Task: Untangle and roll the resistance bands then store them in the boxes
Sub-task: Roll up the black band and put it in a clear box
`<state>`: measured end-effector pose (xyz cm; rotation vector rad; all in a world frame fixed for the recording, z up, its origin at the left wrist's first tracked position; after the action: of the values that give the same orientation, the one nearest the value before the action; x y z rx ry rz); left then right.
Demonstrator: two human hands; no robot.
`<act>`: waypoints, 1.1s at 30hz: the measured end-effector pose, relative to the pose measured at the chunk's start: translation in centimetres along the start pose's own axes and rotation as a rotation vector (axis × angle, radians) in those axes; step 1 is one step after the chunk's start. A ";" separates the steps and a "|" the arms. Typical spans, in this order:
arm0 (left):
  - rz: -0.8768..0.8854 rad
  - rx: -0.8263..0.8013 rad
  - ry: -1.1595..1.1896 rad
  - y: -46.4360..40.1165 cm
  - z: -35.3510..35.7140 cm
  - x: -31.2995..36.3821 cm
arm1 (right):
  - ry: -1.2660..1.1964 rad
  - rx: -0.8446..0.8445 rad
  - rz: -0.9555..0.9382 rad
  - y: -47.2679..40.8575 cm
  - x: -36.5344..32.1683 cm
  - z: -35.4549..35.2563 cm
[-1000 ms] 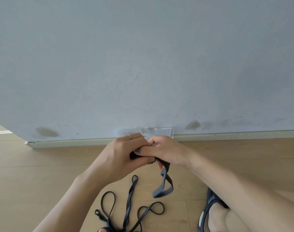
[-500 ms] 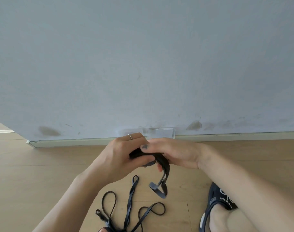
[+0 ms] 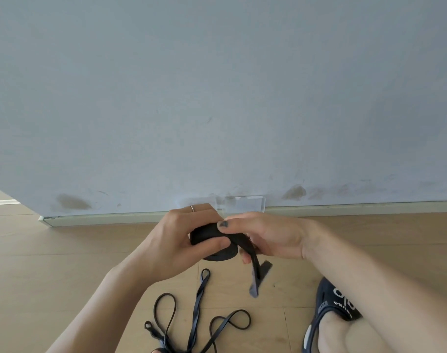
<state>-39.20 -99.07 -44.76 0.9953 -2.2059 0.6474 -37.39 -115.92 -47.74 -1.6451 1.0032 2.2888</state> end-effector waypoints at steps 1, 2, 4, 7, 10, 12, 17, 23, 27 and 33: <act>0.004 0.004 0.015 0.0 -0.2 0.1 | -0.033 0.002 -0.021 0.0 0.0 -0.1; 0.003 0.006 0.016 0.0 -0.2 0.2 | -0.028 0.026 -0.028 -0.1 0.0 -0.2; -0.028 -0.004 -0.020 -0.1 -0.1 0.0 | 0.090 0.117 0.012 -0.5 0.3 -0.5; -0.032 -0.015 -0.094 -0.2 0.7 -0.1 | 0.274 0.193 0.099 -0.9 1.0 -0.8; -0.018 0.031 -0.076 -0.1 0.2 0.0 | 0.185 0.077 0.069 -0.3 0.2 -0.5; -0.029 0.080 -0.037 0.0 -0.6 -0.2 | 0.074 -0.020 0.037 0.1 -0.4 -0.5; -0.084 0.041 -0.023 0.2 -0.9 -0.5 | 0.075 0.094 0.007 -0.3 -0.2 -0.4; -0.065 0.011 -0.073 -0.1 0.1 -0.4 | 0.197 0.136 0.055 -0.1 -0.3 -0.3; -0.067 0.055 0.010 0.0 -0.5 -0.2 | -0.061 -0.007 0.002 0.2 -0.4 -0.5; -0.060 -0.008 -0.091 -0.2 0.4 -0.1 | 0.126 0.195 0.067 -0.5 0.6 -0.8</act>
<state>-39.12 -99.46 -45.08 1.1026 -2.2455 0.5758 -36.74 -116.15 -48.66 -1.7151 1.2831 2.0708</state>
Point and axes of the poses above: each hand's wrist, its own y-axis away from the middle knuckle, its own z-axis out of the palm, x = y × z, the point moved 4 cm from there along -y, towards the middle knuckle, and after that the axes turned 5 degrees about -x, right-handed, at the moved point
